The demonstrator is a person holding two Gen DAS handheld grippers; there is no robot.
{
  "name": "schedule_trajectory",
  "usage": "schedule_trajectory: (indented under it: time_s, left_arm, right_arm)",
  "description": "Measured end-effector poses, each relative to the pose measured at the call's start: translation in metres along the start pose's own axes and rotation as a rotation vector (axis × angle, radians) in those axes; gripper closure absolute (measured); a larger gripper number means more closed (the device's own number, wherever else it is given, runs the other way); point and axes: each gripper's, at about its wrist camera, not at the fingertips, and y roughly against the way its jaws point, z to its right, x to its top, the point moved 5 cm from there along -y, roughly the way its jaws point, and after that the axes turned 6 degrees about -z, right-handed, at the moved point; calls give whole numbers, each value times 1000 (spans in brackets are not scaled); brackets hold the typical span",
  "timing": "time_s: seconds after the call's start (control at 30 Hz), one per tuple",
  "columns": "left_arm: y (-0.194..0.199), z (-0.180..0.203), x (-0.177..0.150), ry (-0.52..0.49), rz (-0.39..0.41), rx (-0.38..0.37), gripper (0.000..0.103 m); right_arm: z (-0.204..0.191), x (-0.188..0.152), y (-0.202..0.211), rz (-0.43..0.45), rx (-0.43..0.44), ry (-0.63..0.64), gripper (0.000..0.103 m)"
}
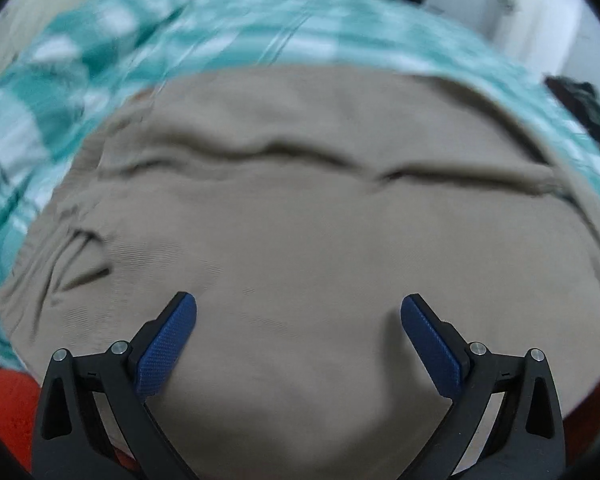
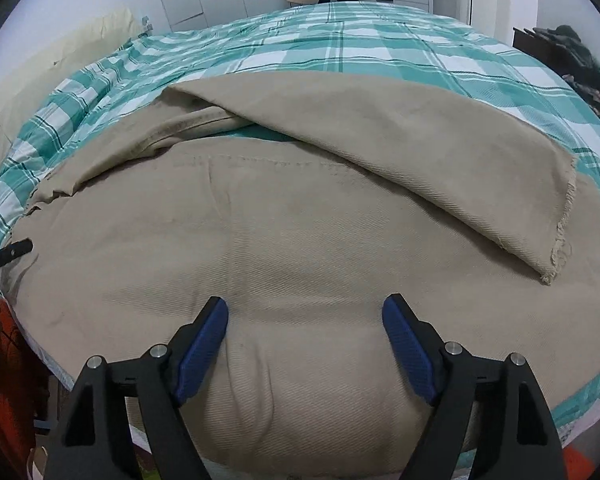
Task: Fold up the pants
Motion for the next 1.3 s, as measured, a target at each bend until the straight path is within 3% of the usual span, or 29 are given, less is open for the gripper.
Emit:
schedule_trajectory:
  time_s: [0.1,0.27,0.33,0.4,0.5,0.57,0.6,0.63,0.7,0.77,0.9,0.97,1.03,1.1,1.3]
  left_arm:
    - [-7,12,-4,-89,8,74,1]
    - [-10,13,-3,-77,20,91,1]
    - [-10,13,-3,-77,23,92,1]
    - [-9,13,-3,-82,27,91,1]
    - [-5,15,-8,-84,31,89,1]
    - [-5,15,-7,-82,27,92,1]
    - [-3,16,-6,-79,16,96,1]
    - [0,16,-6,-77,3,102,1]
    - [12,20,-5,-77,-6,69,1]
    - [29,30,0,-82,10,-26,1]
    - [48,64,38,-24,-14,-324,1]
    - [46,84,67,37,-52,-499,1]
    - [35,99,95,107,-85,-624,1]
    - [25,110,115,142,-109,-665,1]
    - [3,123,157,193,-144,-679,1]
  right_arm:
    - [9,4,5,-1,53,-59,23]
    - [52,23,29,45,364,-542,24]
    - [73,28,16,30,368,-704,24]
    - [102,28,2,65,301,-877,30]
    - [135,23,-7,160,257,-1083,47]
    - [143,25,-11,175,243,-1135,66]
    - [144,28,-14,163,219,-1116,76]
    - [145,31,-14,153,191,-1078,92]
    - [145,37,-7,167,192,-1020,95]
    - [141,45,17,225,227,-941,97]
    - [116,72,87,342,296,-671,98]
    - [105,77,116,374,350,-585,98]
    - [93,76,134,390,396,-538,98]
    - [84,71,151,400,430,-503,98]
    - [74,28,199,436,511,-423,99]
